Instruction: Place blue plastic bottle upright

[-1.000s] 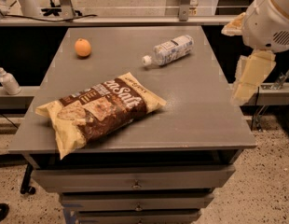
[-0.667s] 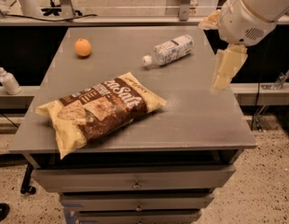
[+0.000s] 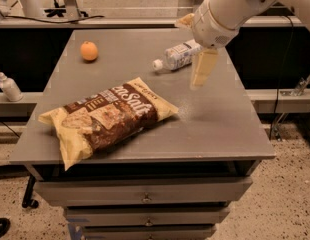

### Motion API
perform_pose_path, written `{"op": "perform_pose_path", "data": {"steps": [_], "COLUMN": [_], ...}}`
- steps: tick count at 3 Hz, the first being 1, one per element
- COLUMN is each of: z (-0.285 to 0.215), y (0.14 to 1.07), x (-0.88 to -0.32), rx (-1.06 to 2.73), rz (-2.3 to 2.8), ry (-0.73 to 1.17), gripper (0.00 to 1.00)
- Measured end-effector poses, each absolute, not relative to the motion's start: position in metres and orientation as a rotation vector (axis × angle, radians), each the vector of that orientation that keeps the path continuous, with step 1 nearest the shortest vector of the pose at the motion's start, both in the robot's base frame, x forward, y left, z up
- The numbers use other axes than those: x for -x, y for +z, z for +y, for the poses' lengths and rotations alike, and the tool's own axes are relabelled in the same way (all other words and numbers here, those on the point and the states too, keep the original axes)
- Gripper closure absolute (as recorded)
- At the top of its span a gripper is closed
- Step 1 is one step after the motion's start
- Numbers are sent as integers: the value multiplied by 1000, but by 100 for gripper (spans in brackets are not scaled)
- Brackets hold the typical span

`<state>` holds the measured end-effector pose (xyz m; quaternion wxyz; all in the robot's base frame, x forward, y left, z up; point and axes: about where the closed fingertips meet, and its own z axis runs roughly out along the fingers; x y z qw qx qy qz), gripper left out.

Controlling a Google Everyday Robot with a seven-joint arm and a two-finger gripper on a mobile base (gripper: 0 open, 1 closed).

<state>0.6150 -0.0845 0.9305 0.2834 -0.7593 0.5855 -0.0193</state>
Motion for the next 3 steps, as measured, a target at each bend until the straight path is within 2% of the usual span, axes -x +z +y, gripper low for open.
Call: {"op": "perform_pose_path", "data": {"steps": [3], "z": [-46], "y": [886], "x": [-743], "rx": [2163], "rz": [1500], "ry": [-255], "gripper": [0]}}
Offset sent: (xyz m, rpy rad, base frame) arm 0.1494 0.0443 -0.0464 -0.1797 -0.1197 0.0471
